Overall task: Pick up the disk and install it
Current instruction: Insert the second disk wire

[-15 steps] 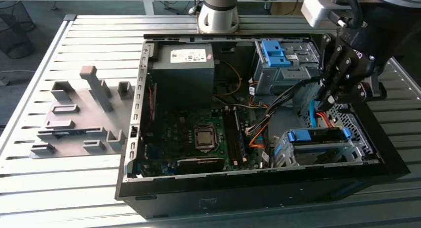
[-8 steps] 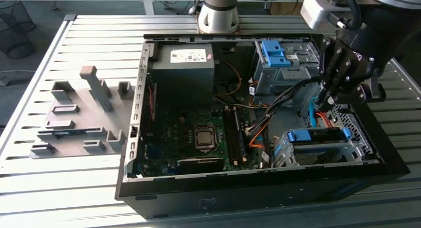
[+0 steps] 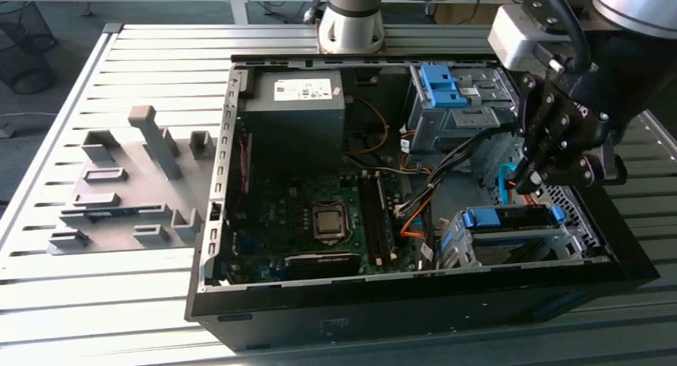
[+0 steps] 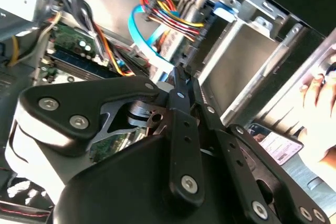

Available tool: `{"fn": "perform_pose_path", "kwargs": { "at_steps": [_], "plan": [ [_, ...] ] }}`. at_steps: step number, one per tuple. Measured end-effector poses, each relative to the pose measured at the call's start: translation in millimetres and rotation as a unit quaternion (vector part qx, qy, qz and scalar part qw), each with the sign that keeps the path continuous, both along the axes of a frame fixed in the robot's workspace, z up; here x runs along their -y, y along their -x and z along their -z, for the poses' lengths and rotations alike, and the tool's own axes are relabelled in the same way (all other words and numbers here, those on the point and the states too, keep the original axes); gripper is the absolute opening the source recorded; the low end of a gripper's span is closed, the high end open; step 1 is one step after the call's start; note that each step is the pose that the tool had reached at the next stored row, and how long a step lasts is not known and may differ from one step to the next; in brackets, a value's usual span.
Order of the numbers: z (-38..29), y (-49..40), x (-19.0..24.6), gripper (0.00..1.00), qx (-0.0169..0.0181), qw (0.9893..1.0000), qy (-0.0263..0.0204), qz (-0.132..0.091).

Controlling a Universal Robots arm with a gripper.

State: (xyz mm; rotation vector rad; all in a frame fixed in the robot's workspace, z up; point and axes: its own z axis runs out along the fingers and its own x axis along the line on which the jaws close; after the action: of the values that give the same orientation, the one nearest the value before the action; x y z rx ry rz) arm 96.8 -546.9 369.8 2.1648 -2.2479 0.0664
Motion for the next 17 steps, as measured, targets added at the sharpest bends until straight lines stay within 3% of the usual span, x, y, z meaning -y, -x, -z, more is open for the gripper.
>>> {"fn": "perform_pose_path", "kwargs": {
  "at_steps": [2, 6, 8, 17],
  "plan": [
    [1.9, -0.2, 3.2, 0.16, 0.0, 1.0, -0.0064, 0.0],
    [3.6, -1.8, 4.6, 0.16, 0.0, 0.9994, -0.0337, 0.0],
    [6.3, -2.3, 5.8, 0.16, 0.0, 0.9994, -0.0356, 0.0],
    [20.0, -4.7, 10.2, 0.16, 0.0, 0.9994, -0.0354, 0.0]
  ]
}}
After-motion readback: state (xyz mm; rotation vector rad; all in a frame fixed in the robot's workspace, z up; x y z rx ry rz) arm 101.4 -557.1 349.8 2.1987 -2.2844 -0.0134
